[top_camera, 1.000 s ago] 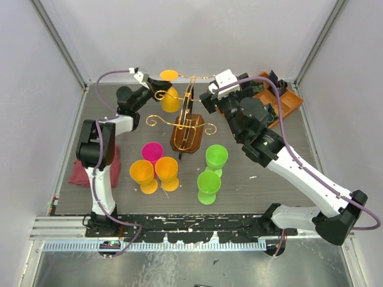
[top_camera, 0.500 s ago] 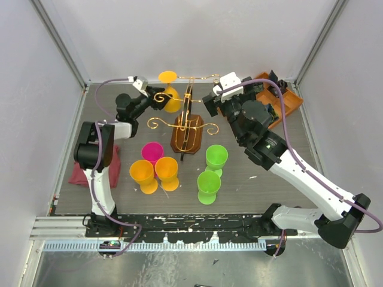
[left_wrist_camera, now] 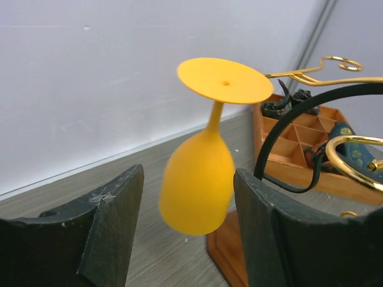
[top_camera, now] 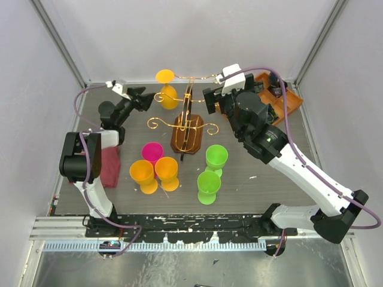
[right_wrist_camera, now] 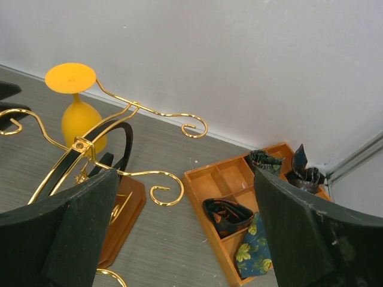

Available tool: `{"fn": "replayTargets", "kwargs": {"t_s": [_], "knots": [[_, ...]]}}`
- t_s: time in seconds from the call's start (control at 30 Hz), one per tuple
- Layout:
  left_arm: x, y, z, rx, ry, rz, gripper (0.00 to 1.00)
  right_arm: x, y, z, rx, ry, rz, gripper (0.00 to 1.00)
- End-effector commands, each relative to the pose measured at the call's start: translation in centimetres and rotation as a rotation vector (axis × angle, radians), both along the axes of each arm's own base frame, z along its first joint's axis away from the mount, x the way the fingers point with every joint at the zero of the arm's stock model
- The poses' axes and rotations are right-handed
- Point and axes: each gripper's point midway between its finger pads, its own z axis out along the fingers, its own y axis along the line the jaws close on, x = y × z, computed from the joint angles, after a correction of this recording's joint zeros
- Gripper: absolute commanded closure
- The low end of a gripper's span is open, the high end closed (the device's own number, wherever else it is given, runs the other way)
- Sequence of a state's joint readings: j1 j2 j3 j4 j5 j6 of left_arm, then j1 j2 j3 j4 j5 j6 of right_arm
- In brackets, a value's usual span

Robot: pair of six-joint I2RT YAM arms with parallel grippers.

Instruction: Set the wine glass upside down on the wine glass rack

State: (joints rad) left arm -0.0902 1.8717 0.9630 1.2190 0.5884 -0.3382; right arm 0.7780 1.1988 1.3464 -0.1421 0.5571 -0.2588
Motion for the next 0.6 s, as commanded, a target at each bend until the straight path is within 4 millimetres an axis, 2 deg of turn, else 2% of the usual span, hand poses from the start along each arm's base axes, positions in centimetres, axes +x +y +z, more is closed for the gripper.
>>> {"fn": "replayTargets", "kwargs": {"t_s": [0.0,0.2,0.27,0.4,0.47,0.57], "knots": [[-1.0,2.9,2.8,-0.038,-0.067,0.084,0.32,-0.5,-1.1,1.1,0.109,0.035,-0.074,0.00],[-1.2,5.9,3.5,-0.069,-0.008,0.215,0.31,-1.5,-2.9,-1.2,0.189,0.139,-0.162,0.00],[-0.8,6.9,4.1,-0.100,0.015,0.274,0.29,-1.7,-3.4,-3.1,0.210,0.197,-0.183,0.00],[0.1,8.6,5.0,-0.104,0.130,0.383,0.25,-1.8,-5.0,-8.2,0.335,0.347,-0.226,0.00],[0.4,9.0,5.7,-0.079,0.187,0.408,0.23,-2.3,-5.7,-10.4,0.404,0.407,-0.241,0.00],[0.2,9.0,7.5,-0.053,0.217,0.410,0.21,-3.5,-6.1,-12.8,0.403,0.486,-0.253,0.02]]}}
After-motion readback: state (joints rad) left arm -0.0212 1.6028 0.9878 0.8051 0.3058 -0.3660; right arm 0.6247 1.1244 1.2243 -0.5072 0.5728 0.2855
